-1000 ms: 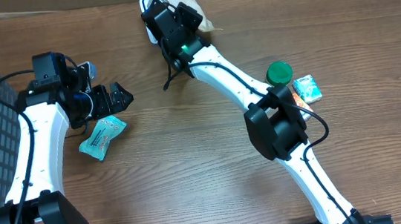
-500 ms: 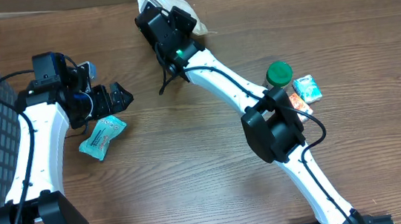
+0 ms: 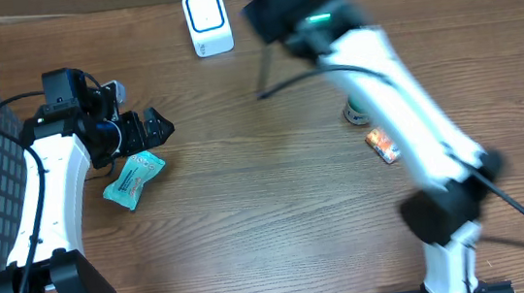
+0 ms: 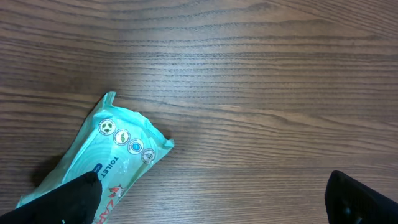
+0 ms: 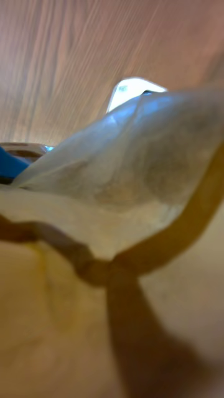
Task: Scan the item barcode
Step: 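Carry the bread bag right and lower it beside the jar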
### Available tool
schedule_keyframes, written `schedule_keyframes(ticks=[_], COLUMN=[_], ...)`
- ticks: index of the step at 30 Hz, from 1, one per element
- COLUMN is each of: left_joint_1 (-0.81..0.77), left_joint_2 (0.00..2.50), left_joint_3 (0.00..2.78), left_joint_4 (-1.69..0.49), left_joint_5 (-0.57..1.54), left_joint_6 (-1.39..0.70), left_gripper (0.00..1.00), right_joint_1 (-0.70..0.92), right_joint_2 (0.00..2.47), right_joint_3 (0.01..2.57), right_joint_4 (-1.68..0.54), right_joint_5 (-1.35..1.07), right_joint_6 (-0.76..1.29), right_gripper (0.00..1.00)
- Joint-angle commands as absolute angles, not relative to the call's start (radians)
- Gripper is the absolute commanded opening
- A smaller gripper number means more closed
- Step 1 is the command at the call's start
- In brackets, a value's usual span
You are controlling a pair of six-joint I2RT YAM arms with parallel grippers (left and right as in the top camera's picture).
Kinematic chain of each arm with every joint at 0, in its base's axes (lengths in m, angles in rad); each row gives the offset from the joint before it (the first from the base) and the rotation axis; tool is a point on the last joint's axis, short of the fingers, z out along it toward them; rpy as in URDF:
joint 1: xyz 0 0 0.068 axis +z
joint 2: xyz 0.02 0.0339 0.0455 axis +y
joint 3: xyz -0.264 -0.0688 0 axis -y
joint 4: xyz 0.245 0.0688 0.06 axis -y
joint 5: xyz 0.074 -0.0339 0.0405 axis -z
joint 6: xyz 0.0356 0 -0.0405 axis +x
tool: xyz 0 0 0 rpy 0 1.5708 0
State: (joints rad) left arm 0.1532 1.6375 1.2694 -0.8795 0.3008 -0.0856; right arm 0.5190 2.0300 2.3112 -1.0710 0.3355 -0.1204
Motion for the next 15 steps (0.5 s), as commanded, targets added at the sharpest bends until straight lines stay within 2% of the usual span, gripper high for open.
schedule_keyframes(ticks=[1, 6, 9, 15], left_joint_1=[0.157, 0.157, 0.157, 0.157], left_joint_2=[1.636, 1.636, 1.636, 1.636], left_joint_3=[1.279, 1.278, 1.279, 1.278], left_joint_4=[-0.878, -0.878, -0.878, -0.878], left_joint_5=[0.295, 0.295, 0.295, 0.295], left_joint_6=[-0.074, -0.074, -0.074, -0.074], left_gripper=[1.0, 0.99, 1.0, 0.99], right_joint_1=[0.428, 0.239, 0.133, -0.033], right_joint_2=[1.88, 1.785, 1.79, 1.795], right_joint_3=[2.332, 2.331, 2.318, 2.138], right_joint_4=[-1.188, -1.502, -1.633, -1.692], right_joint_5=[0.17, 0.17, 0.166, 0.121], right_joint_6=[0.151, 0.369, 0.416, 0.45], right_gripper=[0.04, 0.04, 0.04, 0.04])
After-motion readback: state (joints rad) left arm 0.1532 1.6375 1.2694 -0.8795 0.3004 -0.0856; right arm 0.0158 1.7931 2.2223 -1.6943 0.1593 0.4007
